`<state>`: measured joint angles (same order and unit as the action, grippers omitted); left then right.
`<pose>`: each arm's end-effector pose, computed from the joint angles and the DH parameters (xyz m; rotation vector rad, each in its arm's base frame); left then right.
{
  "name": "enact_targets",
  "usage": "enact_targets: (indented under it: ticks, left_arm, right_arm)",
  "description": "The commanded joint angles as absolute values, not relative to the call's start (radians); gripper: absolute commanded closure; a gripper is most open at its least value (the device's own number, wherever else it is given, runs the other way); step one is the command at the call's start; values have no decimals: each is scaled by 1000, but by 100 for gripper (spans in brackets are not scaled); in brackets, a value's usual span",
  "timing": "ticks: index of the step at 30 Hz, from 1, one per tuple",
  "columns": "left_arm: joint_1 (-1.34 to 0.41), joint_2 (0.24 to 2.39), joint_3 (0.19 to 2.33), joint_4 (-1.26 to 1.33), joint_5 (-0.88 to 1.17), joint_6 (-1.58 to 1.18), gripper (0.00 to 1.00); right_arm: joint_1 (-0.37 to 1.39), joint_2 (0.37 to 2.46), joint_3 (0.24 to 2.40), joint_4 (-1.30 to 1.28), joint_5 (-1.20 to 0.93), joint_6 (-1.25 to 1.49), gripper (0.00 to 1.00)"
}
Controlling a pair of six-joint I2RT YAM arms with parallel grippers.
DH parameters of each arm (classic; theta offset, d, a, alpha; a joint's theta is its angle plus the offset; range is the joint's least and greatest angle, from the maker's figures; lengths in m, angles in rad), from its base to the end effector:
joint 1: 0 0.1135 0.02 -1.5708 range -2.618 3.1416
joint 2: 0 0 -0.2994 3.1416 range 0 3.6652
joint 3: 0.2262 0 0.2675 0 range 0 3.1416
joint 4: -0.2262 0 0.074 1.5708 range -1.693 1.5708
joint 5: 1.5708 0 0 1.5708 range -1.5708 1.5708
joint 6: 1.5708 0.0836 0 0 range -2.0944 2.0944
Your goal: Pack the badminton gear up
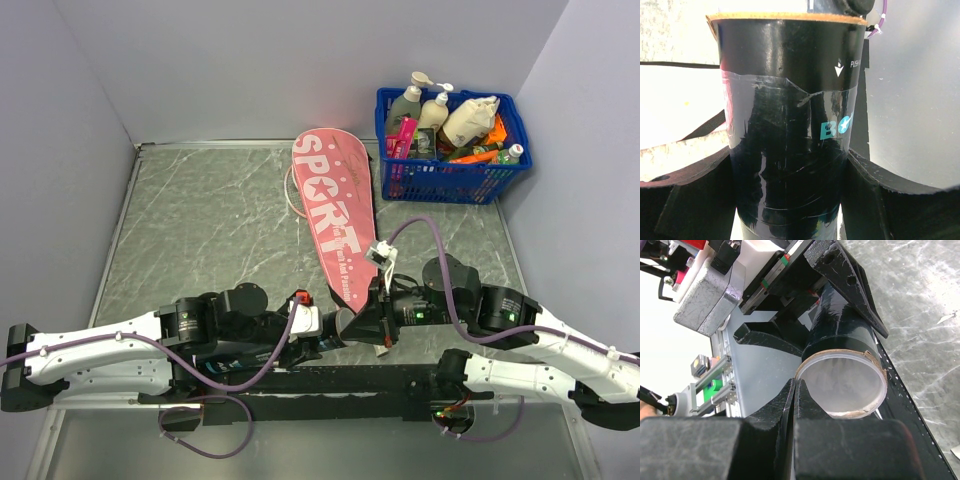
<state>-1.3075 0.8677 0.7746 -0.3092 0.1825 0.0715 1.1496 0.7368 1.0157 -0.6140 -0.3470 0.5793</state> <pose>0.0466 -0.2311 0.3162 1.4325 1.5378 -0.9602 0.0462 0.1727 0.3939 -0.8702 2.0074 1.4208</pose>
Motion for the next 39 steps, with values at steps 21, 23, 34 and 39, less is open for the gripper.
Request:
enact_targets:
  ticks: [21,23,34,39]
  left_arm:
    - [-1307,871,808,-245,179,37,99]
    - [-1307,871,808,-247,178,37,99]
    - [-1307,870,808,-247,178,35,99]
    - [-1307,870,808,-247,178,37,99]
  right_arm:
    - [1160,739,1062,-589,-363,577,100]
    - [1160,744,1058,-580,-370,578,100]
    - [1166,749,1045,-548,-400,587,100]
    - [1175,758,1029,-519,-414,597,97]
